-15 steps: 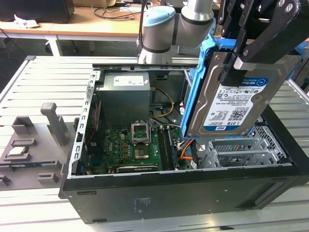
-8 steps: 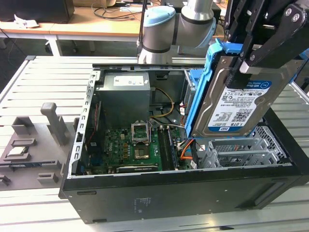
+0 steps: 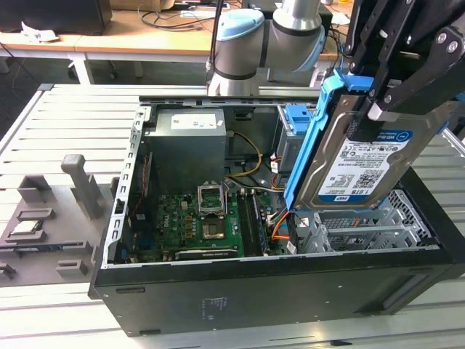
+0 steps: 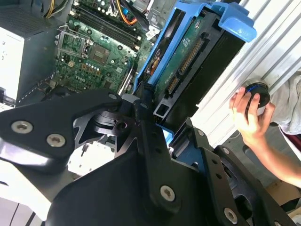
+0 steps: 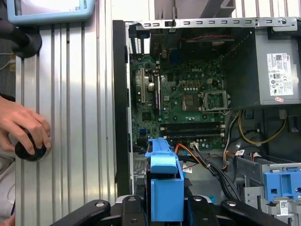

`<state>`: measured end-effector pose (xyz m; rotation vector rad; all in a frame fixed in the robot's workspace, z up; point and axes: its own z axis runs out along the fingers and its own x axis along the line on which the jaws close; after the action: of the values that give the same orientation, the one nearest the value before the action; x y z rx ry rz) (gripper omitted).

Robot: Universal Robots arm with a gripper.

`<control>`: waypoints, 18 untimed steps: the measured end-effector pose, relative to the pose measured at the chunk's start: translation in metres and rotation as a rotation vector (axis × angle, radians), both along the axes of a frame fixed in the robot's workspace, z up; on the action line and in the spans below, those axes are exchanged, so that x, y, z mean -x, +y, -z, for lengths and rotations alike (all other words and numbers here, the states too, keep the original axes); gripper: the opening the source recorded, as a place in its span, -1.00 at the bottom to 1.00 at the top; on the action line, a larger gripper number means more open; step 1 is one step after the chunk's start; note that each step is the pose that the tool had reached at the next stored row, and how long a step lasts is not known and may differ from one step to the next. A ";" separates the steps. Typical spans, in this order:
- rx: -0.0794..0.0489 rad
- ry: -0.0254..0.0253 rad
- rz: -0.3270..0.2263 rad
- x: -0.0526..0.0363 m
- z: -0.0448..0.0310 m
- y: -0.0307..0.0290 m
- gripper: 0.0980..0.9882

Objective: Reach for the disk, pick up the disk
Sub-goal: 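Pick up the disk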

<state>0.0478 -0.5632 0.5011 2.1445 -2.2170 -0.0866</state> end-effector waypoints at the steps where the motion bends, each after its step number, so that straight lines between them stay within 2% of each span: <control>1: 0.000 0.0008 0.000 -0.0010 0.0007 0.0002 -0.40; 3: 0.000 0.0027 0.000 -0.0031 0.0023 0.0004 -0.40; 8: 0.000 0.0128 0.000 -0.0180 0.0109 0.0010 -0.40; 15: 0.000 0.0172 0.000 -0.0261 0.0160 0.0013 -0.40; 18: 0.000 0.0202 0.000 -0.0297 0.0206 0.0019 -0.40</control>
<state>0.0775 -0.5613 0.4805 2.1339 -2.2061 -0.1079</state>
